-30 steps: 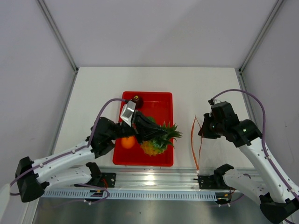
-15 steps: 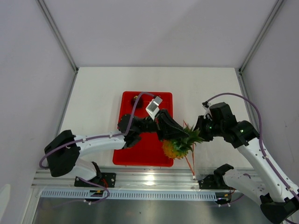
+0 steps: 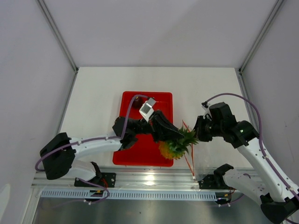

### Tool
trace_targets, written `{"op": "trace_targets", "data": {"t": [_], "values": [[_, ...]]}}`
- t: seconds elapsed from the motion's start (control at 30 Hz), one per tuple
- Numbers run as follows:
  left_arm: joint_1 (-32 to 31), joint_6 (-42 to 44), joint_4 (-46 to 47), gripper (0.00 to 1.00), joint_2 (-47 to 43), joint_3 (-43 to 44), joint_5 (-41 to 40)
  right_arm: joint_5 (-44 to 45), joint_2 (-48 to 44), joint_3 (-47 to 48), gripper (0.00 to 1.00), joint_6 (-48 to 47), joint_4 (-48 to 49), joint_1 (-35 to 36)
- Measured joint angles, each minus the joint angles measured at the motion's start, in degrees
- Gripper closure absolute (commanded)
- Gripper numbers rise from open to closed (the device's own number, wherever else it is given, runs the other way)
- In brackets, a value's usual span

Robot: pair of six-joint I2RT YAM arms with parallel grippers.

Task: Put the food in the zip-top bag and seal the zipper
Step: Place the fake fruit in the bin.

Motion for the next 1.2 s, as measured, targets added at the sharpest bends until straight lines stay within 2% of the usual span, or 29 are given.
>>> {"op": "trace_targets", "data": {"t": [0.17,0.3,0.4,0.6,0.83,0.93,0.97,1.13,1.17,1.2], "values": [[4.4,2.9,-4.3,0.99,-11.5,-14.2,-6.9,3.7,0.0,0.0,1.00,-0.7,-1.1,0.1],[6.1,5.4,-22.4,0.99,-25.6,-17.5,-21.9,6.3,0.1,0.0,1.00,-1.6,-1.7,0.1],[6.2,5.4,-34.3,0.99,-30.8,-16.4,-32.6,7.9,0.5,0.0,1.00,-2.4,-1.8,0.1],[6.2,1.7,-52.7,0.99,-29.9,-15.8,-49.2,10.9,0.8,0.0,1.00,-3.3,-3.0,0.2],[6.2,-11.8,-71.3,0.99,-24.9,-15.2,-66.0,12.2,0.5,0.0,1.00,-3.7,-4.2,0.2],[6.2,-16.7,-72.4,0.85,-24.0,-16.6,-70.9,12.2,0.5,0.0,1.00,-3.7,-4.3,0.2],[6.2,-18.1,-72.7,0.74,-23.6,-16.9,-72.0,12.2,0.4,0.0,1.00,-3.7,-4.3,0.2],[6.2,-23.5,-73.9,0.37,-20.6,-17.1,-74.9,12.4,0.3,0.0,1.00,-3.7,-4.3,0.2],[6.2,-24.0,-74.1,0.22,-20.4,-17.2,-75.1,12.4,0.3,0.0,1.00,-3.8,-4.3,0.2],[6.2,-24.4,-74.1,0.16,-20.3,-17.2,-75.2,12.4,0.2,0.0,1.00,-3.8,-4.3,0.2]]}}
